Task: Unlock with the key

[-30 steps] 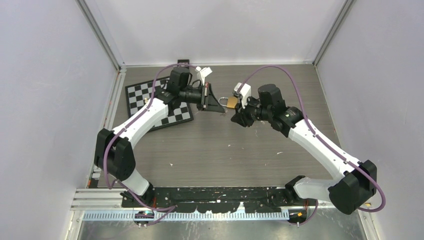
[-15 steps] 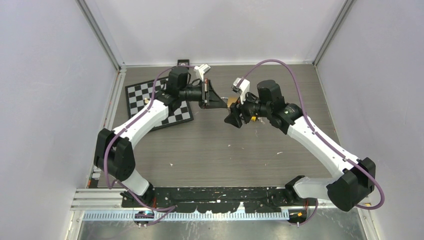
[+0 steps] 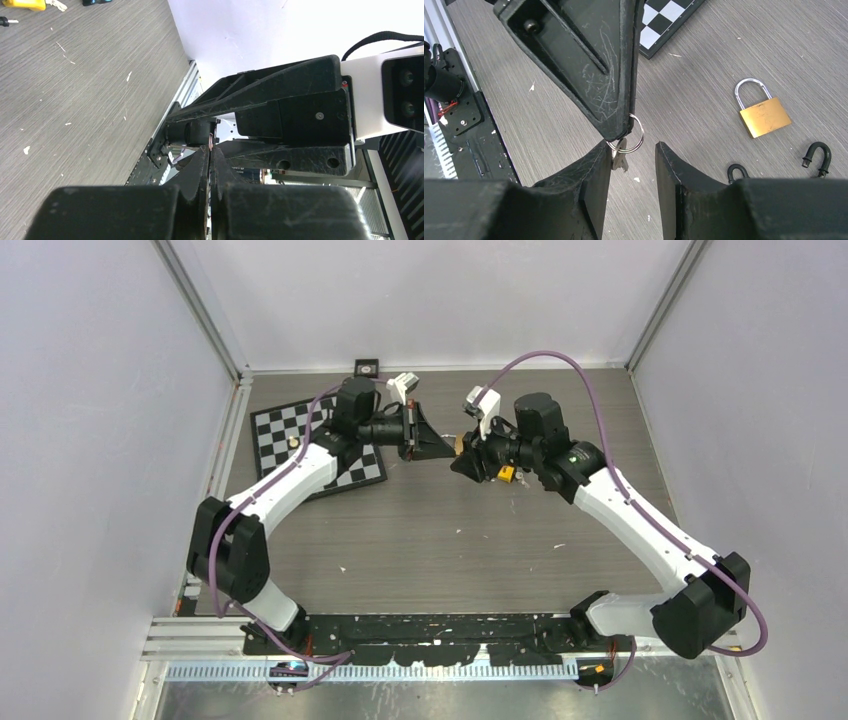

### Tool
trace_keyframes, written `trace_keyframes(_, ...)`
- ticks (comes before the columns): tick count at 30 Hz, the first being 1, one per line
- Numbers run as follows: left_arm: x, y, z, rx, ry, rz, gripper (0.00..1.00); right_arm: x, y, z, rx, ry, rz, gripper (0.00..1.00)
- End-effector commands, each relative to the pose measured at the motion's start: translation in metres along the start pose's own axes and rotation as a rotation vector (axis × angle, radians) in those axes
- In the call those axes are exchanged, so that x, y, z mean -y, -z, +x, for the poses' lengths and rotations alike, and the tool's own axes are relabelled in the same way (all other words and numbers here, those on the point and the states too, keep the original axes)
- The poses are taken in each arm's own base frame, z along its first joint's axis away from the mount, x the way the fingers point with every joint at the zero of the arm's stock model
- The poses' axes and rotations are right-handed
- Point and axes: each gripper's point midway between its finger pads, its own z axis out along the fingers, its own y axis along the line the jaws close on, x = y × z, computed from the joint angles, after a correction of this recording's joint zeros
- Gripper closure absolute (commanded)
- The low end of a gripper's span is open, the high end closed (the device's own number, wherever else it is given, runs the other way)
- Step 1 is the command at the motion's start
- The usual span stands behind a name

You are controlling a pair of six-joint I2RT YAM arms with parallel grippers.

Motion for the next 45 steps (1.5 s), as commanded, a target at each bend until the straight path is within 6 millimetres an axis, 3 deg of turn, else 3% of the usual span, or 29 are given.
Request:
trace_keyframes(1, 0.037, 0.014, -0.001, 0.025, -0.091, 0.076, 1.0, -0.001, 0.003, -0.021, 0.056, 0.036, 0.001, 0.58)
trace_keyframes(7, 0.037, 0.014, -0.003, 0.03, -0.083, 0.08, 1.0, -0.003, 0.002, -0.016, 0.05, 0.036, -0.011, 0.57)
trace_keyframes(11, 0.037, 0.014, -0.003, 0.031, -0.08, 0.081, 1.0, -0.003, 0.001, -0.017, 0.049, 0.034, -0.013, 0.65)
trace_keyframes(17, 0.033, 0.015, -0.005, 0.036, -0.073, 0.075, 1.0, -0.004, 0.002, -0.016, 0.049, 0.037, -0.017, 0.81)
trace_keyframes(21, 0.03, 0.016, -0.007, 0.041, -0.072, 0.072, 1.0, -0.005, 0.004, -0.015, 0.048, 0.041, -0.019, 0.99)
trace_keyframes(26, 0.023, 0.02, -0.012, 0.06, -0.086, 0.062, 1.0, -0.008, 0.009, -0.01, 0.036, 0.069, -0.024, 1.0)
trace_keyframes(31, 0.015, 0.025, -0.01, 0.047, -0.216, -0.008, 1.0, -0.018, 0.018, 0.003, -0.014, 0.116, -0.074, 1.0)
trace_keyframes(40, -0.002, 0.036, -0.003, -0.007, -0.485, -0.101, 0.83, -0.031, 0.025, 0.036, -0.123, 0.133, -0.153, 1.0)
trace_keyframes(45, 0.007, 0.038, 0.004, -0.05, -0.591, -0.055, 0.66, -0.039, 0.026, 0.046, -0.153, 0.121, -0.2, 0.99)
